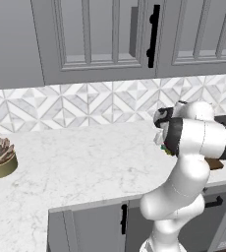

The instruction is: Pick up the sponge from the counter and clean the cutting board by briefly scrubbing or pressing down on the cutting board. Once finished, release the sponge.

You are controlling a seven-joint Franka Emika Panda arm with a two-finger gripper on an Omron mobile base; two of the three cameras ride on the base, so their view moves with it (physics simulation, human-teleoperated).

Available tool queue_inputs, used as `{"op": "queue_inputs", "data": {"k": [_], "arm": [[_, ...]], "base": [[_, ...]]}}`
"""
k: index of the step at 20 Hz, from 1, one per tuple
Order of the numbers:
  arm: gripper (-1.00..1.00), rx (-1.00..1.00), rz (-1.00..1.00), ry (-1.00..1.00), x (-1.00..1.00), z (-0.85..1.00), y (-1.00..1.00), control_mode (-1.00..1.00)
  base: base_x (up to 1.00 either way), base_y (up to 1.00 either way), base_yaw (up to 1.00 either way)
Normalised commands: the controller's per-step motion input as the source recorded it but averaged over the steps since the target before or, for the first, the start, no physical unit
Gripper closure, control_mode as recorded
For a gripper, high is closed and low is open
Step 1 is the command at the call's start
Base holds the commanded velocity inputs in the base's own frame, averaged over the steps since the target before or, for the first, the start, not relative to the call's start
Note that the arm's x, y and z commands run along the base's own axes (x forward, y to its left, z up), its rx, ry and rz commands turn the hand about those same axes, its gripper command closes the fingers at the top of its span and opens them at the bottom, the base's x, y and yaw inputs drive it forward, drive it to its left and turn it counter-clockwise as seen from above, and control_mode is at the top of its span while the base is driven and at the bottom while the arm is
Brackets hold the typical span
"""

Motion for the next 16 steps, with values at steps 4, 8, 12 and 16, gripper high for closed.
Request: {"op": "queue_inputs", "data": {"k": [4,8,12,16], "arm": [[1.0,0.0,0.33,0.0,-0.4,0.02,-0.92,-1.0],[1.0,0.0,0.15,0.0,-0.6,-0.09,-0.36,-1.0],[1.0,0.0,0.0,0.0,-0.14,-0.17,-0.02,-1.0],[1.0,0.0,-0.04,-0.01,-0.11,-0.27,0.0,-1.0]], "base": [[0.0,0.0,0.0],[0.0,0.0,0.0],[0.0,0.0,0.0],[0.0,0.0,0.0]]}}
